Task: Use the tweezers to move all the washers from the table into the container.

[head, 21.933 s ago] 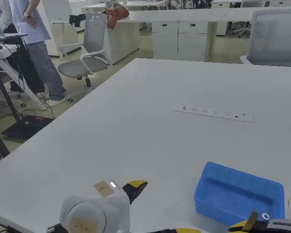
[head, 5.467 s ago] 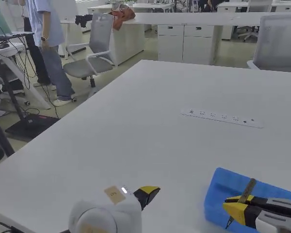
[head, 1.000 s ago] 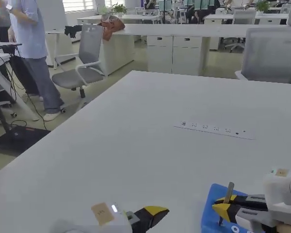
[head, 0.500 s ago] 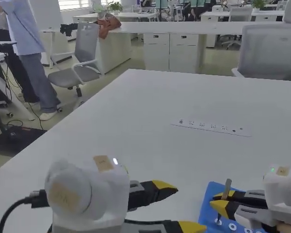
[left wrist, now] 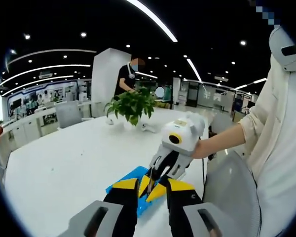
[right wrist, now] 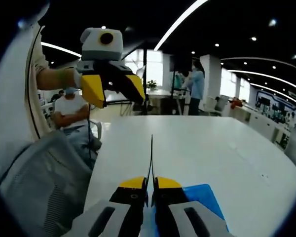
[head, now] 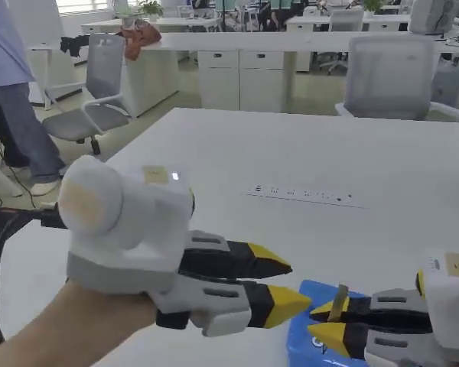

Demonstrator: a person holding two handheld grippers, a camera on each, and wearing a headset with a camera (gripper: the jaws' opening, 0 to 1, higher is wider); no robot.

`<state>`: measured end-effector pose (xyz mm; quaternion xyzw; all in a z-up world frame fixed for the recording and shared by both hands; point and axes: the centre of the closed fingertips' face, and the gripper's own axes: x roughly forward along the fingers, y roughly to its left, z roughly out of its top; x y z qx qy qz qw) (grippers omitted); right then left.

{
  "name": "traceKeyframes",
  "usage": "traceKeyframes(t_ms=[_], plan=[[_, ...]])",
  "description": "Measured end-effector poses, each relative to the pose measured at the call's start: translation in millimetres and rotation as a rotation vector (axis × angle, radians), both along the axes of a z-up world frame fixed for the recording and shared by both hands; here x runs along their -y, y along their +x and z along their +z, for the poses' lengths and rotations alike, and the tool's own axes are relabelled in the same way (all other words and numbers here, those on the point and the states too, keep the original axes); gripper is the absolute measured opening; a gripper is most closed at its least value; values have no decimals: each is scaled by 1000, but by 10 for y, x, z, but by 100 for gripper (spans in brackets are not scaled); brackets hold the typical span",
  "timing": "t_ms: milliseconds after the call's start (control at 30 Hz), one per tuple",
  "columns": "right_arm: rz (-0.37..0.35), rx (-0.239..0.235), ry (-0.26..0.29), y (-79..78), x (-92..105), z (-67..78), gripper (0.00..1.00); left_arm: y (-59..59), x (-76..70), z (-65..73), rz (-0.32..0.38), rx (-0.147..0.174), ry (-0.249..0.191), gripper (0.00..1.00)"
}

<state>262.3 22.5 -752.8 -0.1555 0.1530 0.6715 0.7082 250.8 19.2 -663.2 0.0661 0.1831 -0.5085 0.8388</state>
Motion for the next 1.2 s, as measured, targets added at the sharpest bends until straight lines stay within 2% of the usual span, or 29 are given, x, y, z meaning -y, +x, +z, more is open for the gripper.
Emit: traceKeyframes(t_ms=[33,100,167,233,467,533,600,700,767,833,933,1033,1133,1200], plan=[[19,-8,0,-65,6,13,3,-30,42,-20,-27,-9,13,18],[30,-13,-8,-133,24,19,3,-70,108,-55,-67,-3,42,18],[47,-13,-28,-197,50,2,3,-119,187,-89,-104,-17,57,17],[64,-5,-52,-255,81,-22,3,-151,246,-121,-135,-16,77,16],[85,-2,-89,-381,160,-80,3,-223,461,-235,-226,-33,119,9],[85,-8,-94,-403,193,-97,3,-219,485,-294,-246,-20,156,5],[78,-12,-103,-413,231,-119,3,-230,516,-338,-267,-26,170,1],[76,0,-129,-431,281,-153,3,-252,567,-377,-292,-40,172,0],[73,-8,-130,-441,306,-156,3,-268,600,-404,-312,-35,183,0],[73,-8,-141,-459,338,-174,3,-290,638,-421,-333,-45,185,0],[74,-15,-177,-478,397,-240,4,-320,663,-478,-365,-34,215,0],[63,-25,-224,-487,472,-360,4,-348,654,-598,-386,-54,256,0],[50,-10,-273,-483,540,-485,4,-361,610,-759,-400,-44,324,0],[47,-4,-295,-493,566,-574,4,-379,591,-879,-408,-48,361,0]])
